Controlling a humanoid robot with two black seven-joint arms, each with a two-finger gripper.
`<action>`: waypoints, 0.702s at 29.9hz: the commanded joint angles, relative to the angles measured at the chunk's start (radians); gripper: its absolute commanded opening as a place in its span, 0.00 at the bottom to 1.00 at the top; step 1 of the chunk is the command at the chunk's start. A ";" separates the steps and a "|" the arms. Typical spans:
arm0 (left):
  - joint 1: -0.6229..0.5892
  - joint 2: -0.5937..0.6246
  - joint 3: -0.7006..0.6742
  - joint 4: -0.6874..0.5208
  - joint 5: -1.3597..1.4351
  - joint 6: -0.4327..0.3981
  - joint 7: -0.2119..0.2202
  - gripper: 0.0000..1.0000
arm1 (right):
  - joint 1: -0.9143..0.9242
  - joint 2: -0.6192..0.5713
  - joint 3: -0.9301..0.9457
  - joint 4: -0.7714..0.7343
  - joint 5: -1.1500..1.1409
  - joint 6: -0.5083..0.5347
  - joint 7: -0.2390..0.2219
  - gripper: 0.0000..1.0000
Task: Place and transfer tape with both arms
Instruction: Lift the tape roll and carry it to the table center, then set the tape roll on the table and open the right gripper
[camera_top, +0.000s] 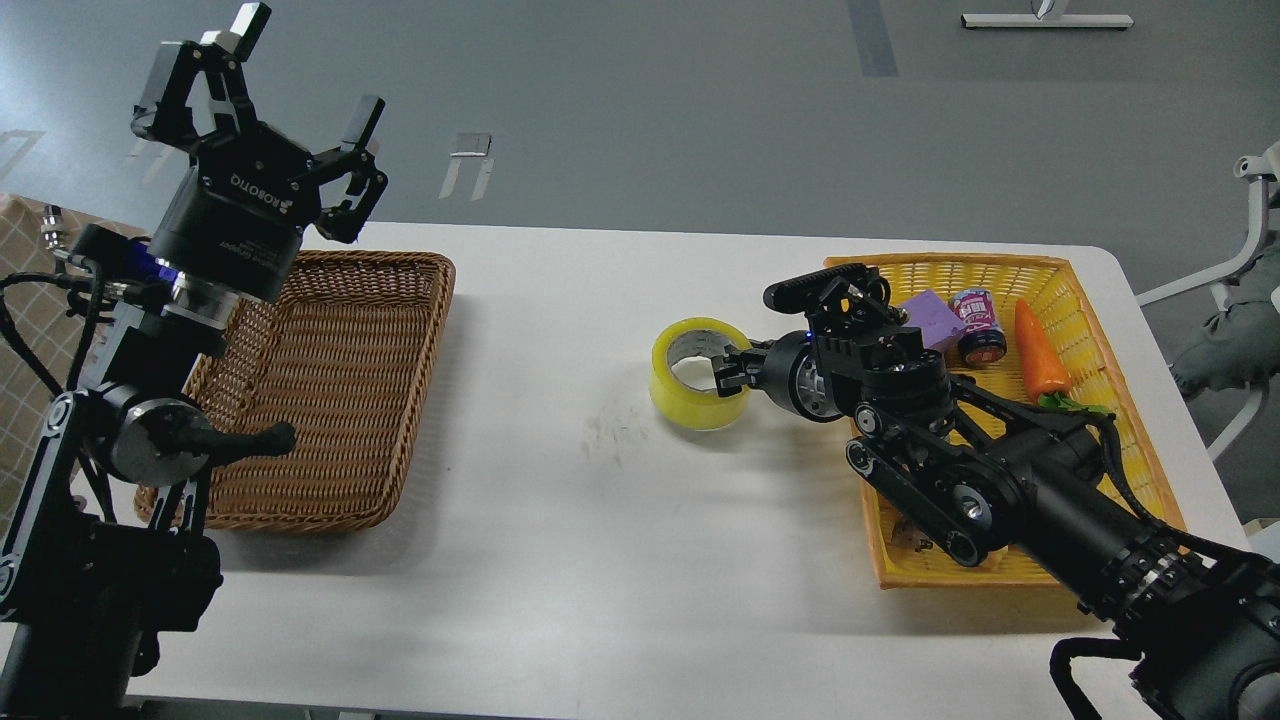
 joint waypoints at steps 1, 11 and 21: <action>0.000 0.000 -0.003 0.000 0.000 0.000 0.001 0.98 | -0.007 0.000 0.002 0.002 0.001 0.000 0.000 0.00; 0.000 0.000 -0.006 0.000 0.000 0.003 0.001 0.98 | -0.022 0.000 0.059 0.019 0.012 0.000 0.001 0.00; 0.008 0.000 -0.017 0.000 0.000 0.001 0.001 0.98 | -0.060 0.000 0.073 0.019 0.012 0.000 0.001 0.00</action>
